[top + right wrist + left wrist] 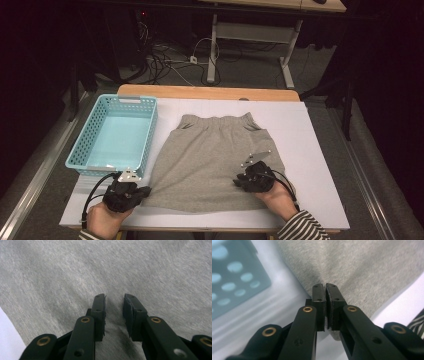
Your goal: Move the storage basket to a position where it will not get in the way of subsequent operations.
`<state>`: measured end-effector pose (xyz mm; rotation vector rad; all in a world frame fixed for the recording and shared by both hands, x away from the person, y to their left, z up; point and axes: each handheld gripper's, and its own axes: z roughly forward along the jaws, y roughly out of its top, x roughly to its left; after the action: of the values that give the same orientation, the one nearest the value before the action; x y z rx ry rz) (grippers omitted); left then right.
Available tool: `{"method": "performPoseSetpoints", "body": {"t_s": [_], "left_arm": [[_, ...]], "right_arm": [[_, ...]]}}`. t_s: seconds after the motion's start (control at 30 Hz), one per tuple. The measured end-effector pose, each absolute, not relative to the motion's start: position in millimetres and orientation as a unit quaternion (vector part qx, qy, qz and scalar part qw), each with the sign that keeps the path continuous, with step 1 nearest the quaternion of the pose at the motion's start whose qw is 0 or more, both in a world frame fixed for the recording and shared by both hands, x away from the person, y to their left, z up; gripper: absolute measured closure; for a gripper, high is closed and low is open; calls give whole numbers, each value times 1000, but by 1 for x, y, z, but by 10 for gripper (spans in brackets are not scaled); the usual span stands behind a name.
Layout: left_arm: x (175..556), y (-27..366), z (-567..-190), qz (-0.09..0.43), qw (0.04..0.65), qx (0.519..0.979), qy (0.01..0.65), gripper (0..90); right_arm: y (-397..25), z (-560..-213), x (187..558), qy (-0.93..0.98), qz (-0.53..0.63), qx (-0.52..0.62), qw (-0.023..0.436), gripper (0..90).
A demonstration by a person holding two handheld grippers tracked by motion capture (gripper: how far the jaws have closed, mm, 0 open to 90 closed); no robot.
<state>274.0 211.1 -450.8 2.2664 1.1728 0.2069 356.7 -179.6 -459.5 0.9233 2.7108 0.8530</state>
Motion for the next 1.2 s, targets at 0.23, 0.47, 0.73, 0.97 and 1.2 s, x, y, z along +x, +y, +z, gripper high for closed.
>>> {"method": "performPoseSetpoints", "body": {"t_s": [0.23, 0.47, 0.73, 0.97, 1.2], "left_arm": [[276, 207, -460, 69, 301, 850, 427, 772], [283, 210, -460, 69, 352, 834, 420, 608], [290, 209, -458, 72, 371, 831, 408, 544], [291, 202, -455, 82, 382, 832, 393, 489], [291, 205, -453, 93, 400, 822, 395, 471]], "right_arm": [[-180, -459, 357, 904, 286, 308, 73, 693], [-179, -459, 355, 900, 287, 319, 77, 654], [-184, -455, 348, 882, 313, 341, 92, 622], [-192, -454, 338, 868, 332, 356, 97, 596], [-195, -452, 336, 863, 337, 360, 106, 576]]}}
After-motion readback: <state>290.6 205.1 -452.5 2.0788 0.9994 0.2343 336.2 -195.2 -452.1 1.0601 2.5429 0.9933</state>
